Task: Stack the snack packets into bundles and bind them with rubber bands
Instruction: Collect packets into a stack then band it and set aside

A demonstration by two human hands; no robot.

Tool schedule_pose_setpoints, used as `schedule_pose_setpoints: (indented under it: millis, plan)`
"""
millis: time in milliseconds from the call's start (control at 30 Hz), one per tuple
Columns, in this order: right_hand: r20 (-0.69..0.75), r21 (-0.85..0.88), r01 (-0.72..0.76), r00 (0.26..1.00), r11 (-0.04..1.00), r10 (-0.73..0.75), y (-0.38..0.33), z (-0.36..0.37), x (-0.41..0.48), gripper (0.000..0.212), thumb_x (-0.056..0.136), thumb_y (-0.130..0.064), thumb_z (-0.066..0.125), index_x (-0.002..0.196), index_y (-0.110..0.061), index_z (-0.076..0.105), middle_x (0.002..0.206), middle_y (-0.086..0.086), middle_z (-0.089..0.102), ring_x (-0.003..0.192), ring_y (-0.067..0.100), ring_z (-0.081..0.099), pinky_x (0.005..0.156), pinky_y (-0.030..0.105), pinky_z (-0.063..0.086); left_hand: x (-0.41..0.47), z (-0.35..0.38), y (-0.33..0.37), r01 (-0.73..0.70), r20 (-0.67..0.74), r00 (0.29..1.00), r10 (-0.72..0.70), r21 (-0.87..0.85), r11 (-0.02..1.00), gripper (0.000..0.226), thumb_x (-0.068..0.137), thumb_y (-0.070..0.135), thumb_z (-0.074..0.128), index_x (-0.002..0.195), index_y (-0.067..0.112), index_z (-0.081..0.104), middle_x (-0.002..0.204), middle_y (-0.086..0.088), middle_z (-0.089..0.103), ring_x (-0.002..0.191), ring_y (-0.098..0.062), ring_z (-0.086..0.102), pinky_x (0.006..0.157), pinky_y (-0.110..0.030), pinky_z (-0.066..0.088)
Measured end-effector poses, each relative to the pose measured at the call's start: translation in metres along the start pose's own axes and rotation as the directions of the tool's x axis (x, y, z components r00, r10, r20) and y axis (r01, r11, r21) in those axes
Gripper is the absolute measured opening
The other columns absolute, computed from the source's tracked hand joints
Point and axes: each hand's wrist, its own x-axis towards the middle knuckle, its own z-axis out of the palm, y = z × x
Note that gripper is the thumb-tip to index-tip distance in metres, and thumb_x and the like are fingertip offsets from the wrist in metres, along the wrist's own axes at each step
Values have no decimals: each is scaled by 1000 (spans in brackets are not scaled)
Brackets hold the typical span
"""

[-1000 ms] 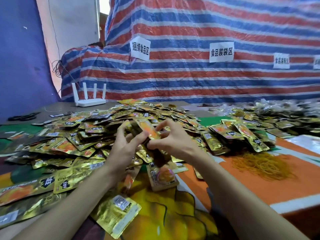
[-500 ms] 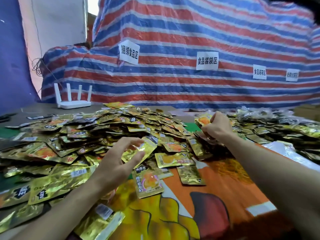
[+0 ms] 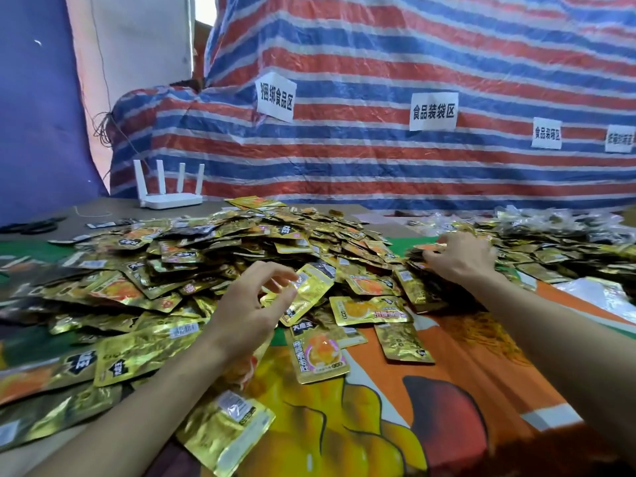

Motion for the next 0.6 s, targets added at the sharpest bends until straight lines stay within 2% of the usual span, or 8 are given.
schedule_pose_setpoints:
  millis: [67, 167, 233, 300, 367, 467, 600]
  plan:
    - [-52, 0, 58, 997, 998, -58, -11, -8, -8, 46, 90, -46, 64, 128, -20, 65, 124, 18, 63, 121, 38, 51, 107, 49, 37, 1, -4, 0, 28, -20, 999, -27, 46, 999, 14, 96, 24, 66, 102, 36, 63, 108, 14, 62, 98, 1, 58, 78, -22, 48]
    - [-100, 177, 268, 962, 947, -254, -36, -18, -27, 47, 89, -42, 70, 126, -14, 65, 125, 15, 65, 116, 32, 56, 99, 44, 45, 3, -9, 0, 95, -21, 996, -92, 186, 978, 15, 93, 27, 69, 106, 32, 63, 109, 11, 60, 101, -9, 59, 89, -38, 51]
    - [70, 320, 372, 908, 871, -414, -57, -21, -42, 49, 87, -37, 74, 129, -15, 62, 128, 9, 64, 113, 24, 59, 96, 41, 52, 3, -14, -1, 150, -15, 988, -153, 305, 940, 22, 90, 32, 71, 111, 32, 62, 110, 9, 57, 103, -14, 57, 93, -41, 48]
    - [331, 313, 420, 793, 852, -512, -77, -17, -59, 62, 82, -32, 78, 138, -21, 53, 137, 7, 57, 118, 23, 55, 100, 42, 51, 3, -18, -1, 201, 0, 976, -220, 401, 894, 33, 87, 35, 72, 118, 30, 61, 114, 6, 56, 109, -17, 55, 97, -42, 46]
    - [511, 162, 488, 702, 858, -496, -90, -7, -68, 86, 77, -30, 80, 150, -26, 35, 146, 9, 44, 130, 27, 45, 106, 48, 46, 3, -21, -2, 237, 14, 961, -277, 477, 847, 42, 85, 39, 72, 125, 30, 60, 121, 3, 55, 115, -20, 53, 103, -44, 43]
    - [625, 9, 492, 677, 870, -389, -97, 6, -73, 103, 78, -29, 76, 159, -27, 11, 153, 14, 33, 139, 33, 35, 109, 50, 42, 4, -22, -6, 274, -8, 949, -316, 520, 809, 45, 85, 42, 71, 127, 31, 58, 123, 2, 54, 118, -21, 51, 106, -44, 40]
    - [590, 28, 434, 720, 901, -365, -96, 22, -73, 84, 86, -27, 60, 156, -21, 14, 150, 18, 39, 133, 39, 42, 108, 53, 42, 5, -21, -12, 309, -29, 939, -343, 512, 801, 41, 88, 40, 67, 127, 30, 57, 123, 0, 54, 120, -23, 51, 110, -50, 38]
